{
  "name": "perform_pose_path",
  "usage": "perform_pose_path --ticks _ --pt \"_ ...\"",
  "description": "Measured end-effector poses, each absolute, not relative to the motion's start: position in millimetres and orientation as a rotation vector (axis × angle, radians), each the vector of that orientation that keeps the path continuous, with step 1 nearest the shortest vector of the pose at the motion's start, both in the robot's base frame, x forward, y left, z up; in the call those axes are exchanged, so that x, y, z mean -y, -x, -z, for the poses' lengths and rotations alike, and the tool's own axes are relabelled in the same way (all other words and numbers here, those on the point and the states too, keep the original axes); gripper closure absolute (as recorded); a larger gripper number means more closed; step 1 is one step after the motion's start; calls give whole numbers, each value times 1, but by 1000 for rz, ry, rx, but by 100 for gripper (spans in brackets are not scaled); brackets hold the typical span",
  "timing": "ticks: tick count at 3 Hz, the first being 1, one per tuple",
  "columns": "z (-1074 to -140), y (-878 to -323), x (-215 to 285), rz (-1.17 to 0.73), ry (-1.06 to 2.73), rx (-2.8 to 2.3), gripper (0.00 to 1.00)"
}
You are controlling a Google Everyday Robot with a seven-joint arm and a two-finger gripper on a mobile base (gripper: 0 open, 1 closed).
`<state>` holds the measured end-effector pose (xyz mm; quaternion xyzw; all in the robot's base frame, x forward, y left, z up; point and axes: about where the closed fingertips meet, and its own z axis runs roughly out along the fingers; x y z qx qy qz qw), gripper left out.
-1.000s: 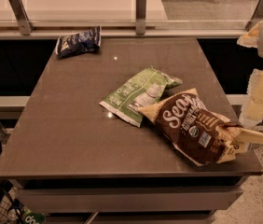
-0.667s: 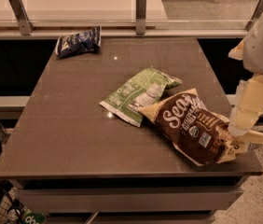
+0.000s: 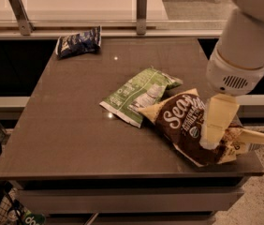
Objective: Move brown chip bag near blue chip bag
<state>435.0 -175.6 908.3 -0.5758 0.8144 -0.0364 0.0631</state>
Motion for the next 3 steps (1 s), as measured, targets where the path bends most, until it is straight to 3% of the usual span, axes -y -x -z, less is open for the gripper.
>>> perform_pose_path --ticks 1,2,3 --pt "-880 -433 155 25 1770 -2502 0" --pt "-837 -440 132 -117 1809 -2532 13" --pt "-835 -441 132 -117 1808 -2530 32"
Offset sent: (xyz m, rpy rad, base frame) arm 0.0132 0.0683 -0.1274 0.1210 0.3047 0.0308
